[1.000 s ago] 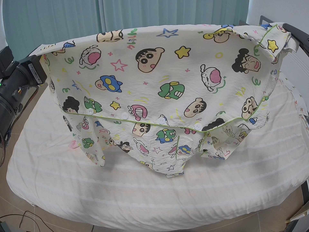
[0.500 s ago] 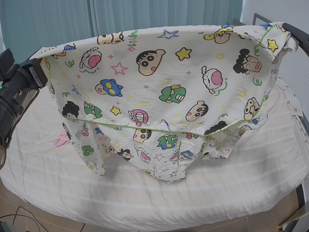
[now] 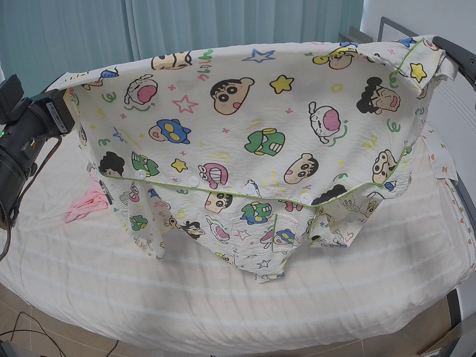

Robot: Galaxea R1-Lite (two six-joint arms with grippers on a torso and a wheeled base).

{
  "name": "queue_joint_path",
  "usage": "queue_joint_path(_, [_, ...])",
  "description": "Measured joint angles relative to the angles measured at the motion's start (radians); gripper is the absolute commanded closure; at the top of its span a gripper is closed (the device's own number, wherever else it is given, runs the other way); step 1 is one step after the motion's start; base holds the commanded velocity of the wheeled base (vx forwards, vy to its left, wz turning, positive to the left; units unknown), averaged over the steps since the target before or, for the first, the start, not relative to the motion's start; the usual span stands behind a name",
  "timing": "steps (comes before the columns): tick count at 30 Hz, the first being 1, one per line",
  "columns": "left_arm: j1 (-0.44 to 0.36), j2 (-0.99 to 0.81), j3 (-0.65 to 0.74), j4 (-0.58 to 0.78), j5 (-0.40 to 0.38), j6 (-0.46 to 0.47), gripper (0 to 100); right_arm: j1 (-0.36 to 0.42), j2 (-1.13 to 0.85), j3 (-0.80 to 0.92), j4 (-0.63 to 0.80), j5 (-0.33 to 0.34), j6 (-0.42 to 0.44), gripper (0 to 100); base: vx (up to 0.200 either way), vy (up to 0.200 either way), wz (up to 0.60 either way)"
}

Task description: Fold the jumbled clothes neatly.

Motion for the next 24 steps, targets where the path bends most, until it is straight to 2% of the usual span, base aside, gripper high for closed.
queue_joint_path(12, [0.000, -0.008, -0.003, 0.000, 0.000, 0.001, 100, -0.001, -0.009, 0.000, 0.000, 0.000, 0.000, 100, 0.000, -0.200, 0.00])
queue_joint_path(18, [0.000, -0.009, 0.001, 0.000, 0.000, 0.001, 100, -0.001, -0.011, 0.002, 0.000, 0.000, 0.000, 100, 0.000, 0.000, 0.00])
queue_joint_path(24, [0.000, -0.009, 0.004, -0.001, 0.002, 0.000, 100, -0.001, -0.014, 0.007, -0.001, 0.001, 0.000, 100, -0.200, 0.000, 0.00])
